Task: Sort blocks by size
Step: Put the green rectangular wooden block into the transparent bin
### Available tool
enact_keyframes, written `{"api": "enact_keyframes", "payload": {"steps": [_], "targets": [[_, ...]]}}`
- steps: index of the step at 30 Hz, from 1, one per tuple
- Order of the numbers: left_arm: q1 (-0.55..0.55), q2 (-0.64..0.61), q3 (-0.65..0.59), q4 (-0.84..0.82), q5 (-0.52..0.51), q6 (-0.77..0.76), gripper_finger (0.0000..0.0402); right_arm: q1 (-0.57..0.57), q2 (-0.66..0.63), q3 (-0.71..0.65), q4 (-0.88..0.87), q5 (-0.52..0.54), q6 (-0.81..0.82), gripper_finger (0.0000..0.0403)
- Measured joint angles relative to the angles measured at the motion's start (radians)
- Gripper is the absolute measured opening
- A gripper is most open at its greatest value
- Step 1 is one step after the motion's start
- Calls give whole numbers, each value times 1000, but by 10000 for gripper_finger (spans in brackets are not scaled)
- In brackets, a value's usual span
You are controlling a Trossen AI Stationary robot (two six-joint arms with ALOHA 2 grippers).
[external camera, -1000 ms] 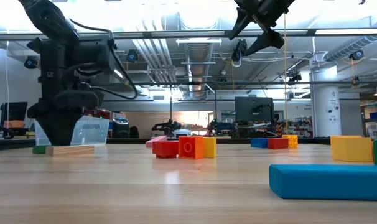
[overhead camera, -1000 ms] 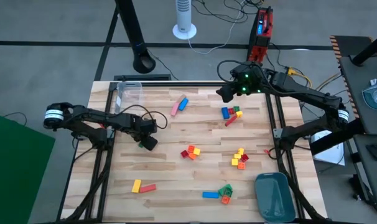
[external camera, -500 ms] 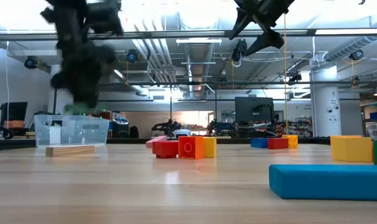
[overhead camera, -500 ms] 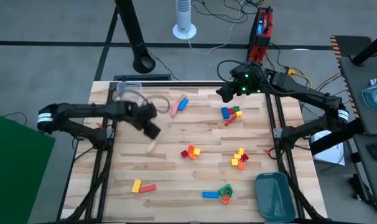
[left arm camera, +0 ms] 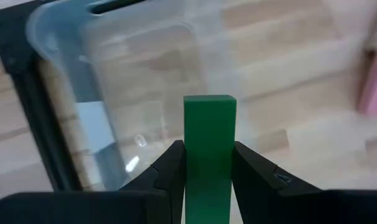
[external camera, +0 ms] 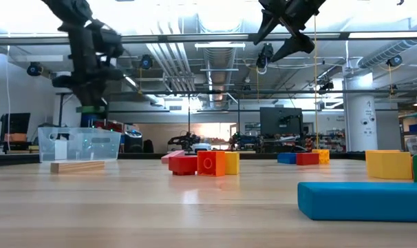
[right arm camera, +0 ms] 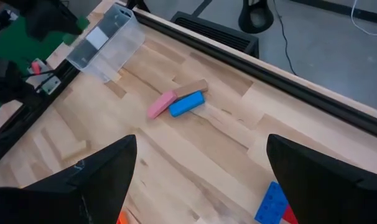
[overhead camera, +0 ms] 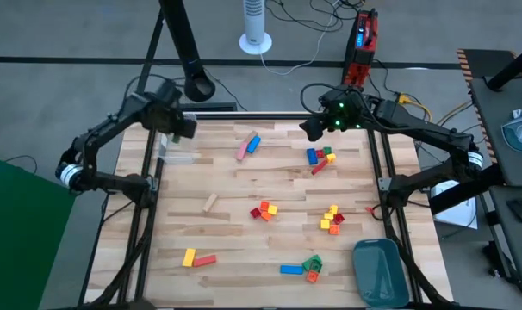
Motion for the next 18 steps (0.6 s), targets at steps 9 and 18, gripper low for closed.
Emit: {"api": "enact_keyframes", "payload": {"steps": [9,18], "targets": [[48,10,3,48,73,3,89,0,0,-11,0,2,19,350],[46,77,33,57,8,-79,89,0,1,-15,0,2,23,350]]}}
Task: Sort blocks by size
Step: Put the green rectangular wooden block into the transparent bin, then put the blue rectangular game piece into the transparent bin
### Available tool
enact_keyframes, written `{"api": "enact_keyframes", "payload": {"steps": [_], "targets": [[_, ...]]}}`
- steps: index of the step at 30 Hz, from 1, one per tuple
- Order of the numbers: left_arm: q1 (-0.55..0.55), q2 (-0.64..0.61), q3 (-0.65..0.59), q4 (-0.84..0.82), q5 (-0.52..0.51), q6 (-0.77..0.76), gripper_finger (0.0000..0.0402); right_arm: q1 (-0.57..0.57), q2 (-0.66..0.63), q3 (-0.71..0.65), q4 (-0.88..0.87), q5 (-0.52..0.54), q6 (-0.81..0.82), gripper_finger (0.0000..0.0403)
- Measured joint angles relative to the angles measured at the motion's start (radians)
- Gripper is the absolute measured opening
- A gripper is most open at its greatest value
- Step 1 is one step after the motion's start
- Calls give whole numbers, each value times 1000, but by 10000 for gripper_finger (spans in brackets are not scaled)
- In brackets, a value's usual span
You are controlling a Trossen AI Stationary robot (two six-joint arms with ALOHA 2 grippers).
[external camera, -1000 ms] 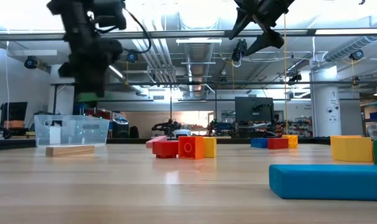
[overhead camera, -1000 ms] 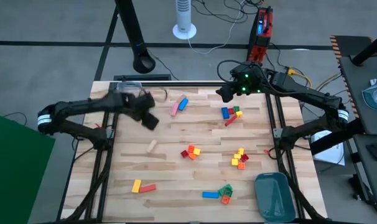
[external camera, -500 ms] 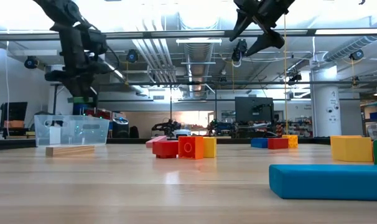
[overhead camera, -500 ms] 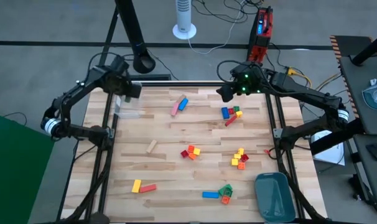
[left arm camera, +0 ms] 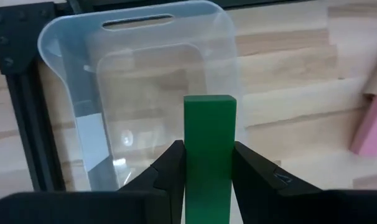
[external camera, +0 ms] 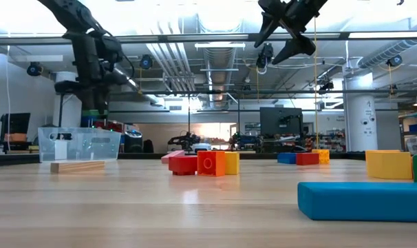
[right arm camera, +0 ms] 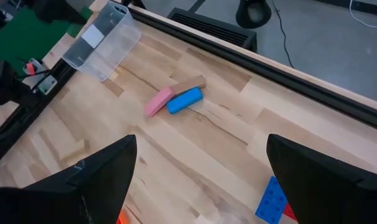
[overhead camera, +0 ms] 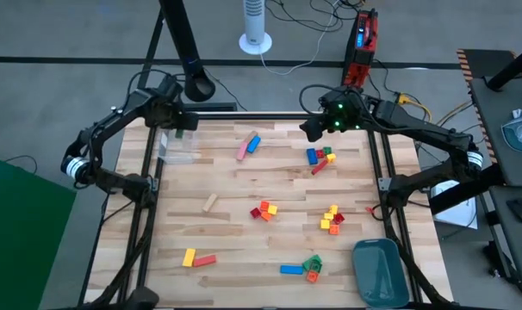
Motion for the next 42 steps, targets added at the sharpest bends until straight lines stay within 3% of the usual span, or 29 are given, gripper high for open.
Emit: {"api": "enact_keyframes", "payload": {"steps": [5,14,24,32,42], "targets": [[0,46,15,-1,-34,-28,97,0,1,-4,0,0,-5,350],[0,115,62,-6,-71,-25,150,0,3,-6,0,0,-9,350],[-49,105,162,-48,-77,28,159,0,3,-6,0,0,7,350],[-260,2,217,-77,-75,27,160,0,18,-8,3,-4,77,350],[-551,-78,213,-73,-33,-85,160,-14,160,23,-110,-71,224,350]]}}
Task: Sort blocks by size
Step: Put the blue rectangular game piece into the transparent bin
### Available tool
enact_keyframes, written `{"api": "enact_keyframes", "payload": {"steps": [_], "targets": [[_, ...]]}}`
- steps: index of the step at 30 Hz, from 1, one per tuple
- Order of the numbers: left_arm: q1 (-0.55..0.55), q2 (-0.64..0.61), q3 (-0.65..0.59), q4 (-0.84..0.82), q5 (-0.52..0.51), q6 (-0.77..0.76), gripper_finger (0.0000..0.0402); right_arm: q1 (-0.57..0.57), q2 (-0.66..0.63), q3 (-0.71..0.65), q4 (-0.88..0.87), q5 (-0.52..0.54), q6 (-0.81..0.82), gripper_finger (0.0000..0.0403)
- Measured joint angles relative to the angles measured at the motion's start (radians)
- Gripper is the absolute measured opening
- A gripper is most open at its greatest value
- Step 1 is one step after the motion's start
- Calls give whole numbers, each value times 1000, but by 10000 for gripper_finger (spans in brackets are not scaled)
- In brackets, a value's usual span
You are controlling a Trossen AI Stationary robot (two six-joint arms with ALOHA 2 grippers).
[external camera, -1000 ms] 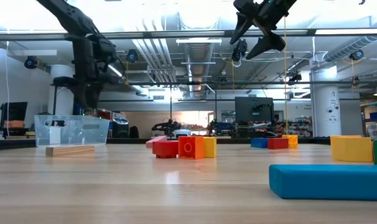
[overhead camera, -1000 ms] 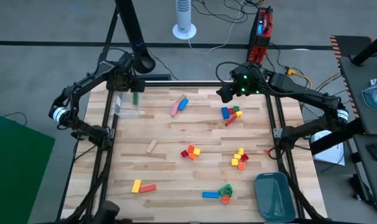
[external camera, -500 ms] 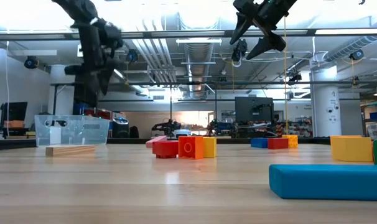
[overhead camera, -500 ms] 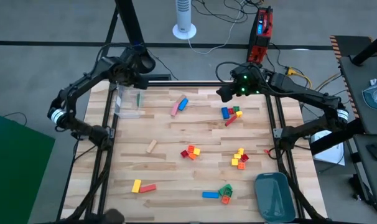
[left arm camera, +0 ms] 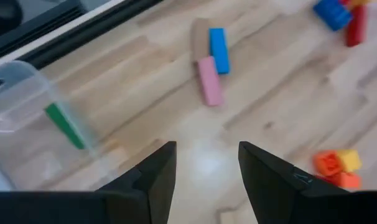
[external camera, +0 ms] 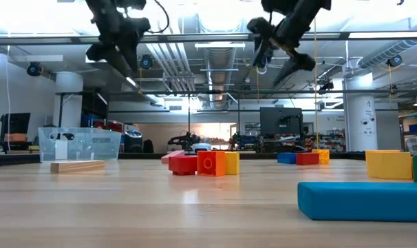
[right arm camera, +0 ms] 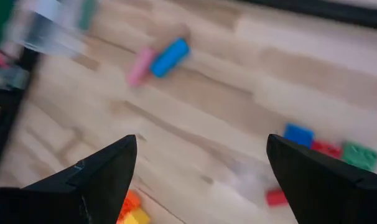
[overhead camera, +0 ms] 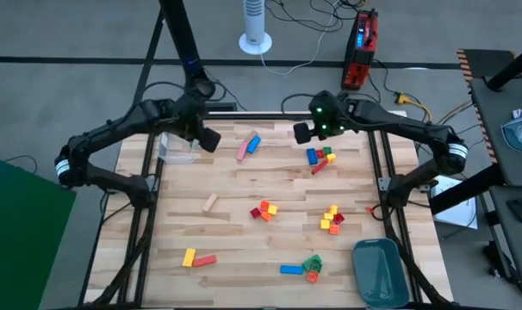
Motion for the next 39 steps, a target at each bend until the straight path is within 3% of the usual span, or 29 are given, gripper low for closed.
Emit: {"api": "enact_keyframes", "payload": {"steps": [8,13,23,28,32,39], "targets": [[-114,-26,1,56,-14,-146,160,-29,149,10,-73,-9,-86,350],[-175,-54,1,58,-88,-248,160,-28,222,10,-71,-46,-169,350],[-194,-79,1,60,-117,-341,160,-26,310,11,-52,-45,-246,350],[-193,-79,1,62,-151,-342,160,-29,340,11,-59,43,-253,350],[-193,-79,1,66,-212,-341,160,-37,360,11,-61,51,-213,350],[-192,-79,1,72,-220,-335,160,-27,360,1,-89,120,-164,350]]}}
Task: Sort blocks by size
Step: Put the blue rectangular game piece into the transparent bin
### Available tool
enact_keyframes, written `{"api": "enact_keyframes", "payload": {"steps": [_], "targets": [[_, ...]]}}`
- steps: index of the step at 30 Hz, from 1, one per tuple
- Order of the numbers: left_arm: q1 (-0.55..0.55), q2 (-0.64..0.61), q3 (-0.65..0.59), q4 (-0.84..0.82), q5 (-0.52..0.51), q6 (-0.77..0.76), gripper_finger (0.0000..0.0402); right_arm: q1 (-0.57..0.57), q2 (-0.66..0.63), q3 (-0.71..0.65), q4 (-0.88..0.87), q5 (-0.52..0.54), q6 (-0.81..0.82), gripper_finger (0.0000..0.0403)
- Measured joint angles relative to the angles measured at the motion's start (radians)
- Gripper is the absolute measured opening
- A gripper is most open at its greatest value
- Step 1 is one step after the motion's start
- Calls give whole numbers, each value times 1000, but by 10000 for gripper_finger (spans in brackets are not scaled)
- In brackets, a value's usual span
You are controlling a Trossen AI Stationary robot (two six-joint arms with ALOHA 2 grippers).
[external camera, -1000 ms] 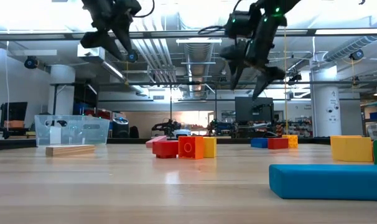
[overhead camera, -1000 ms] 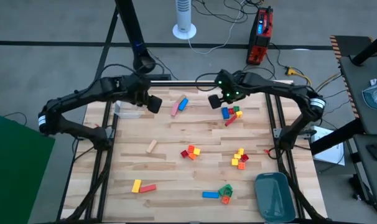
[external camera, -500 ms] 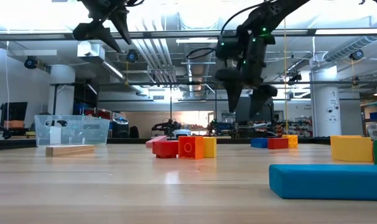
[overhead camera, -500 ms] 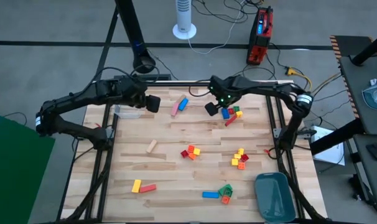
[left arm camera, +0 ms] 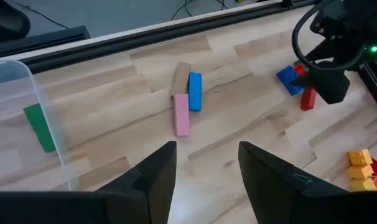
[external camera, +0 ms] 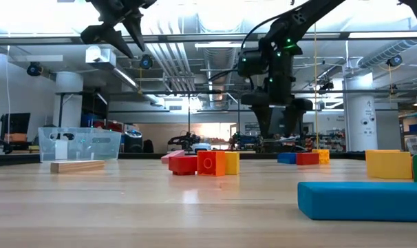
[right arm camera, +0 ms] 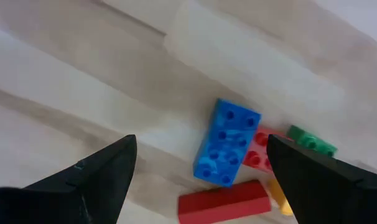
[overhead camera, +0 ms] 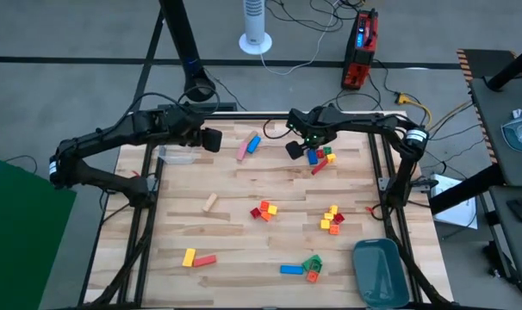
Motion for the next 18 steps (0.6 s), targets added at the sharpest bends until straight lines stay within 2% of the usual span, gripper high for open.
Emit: {"api": "enact_keyframes", "payload": {"steps": [15,18], "targets": [[-1,2,0,22,-17,7,160,2,0,-5,-16,-25,10,350],[-1,1,0,32,-13,7,160,2,3,-5,-18,-30,5,337]]}}
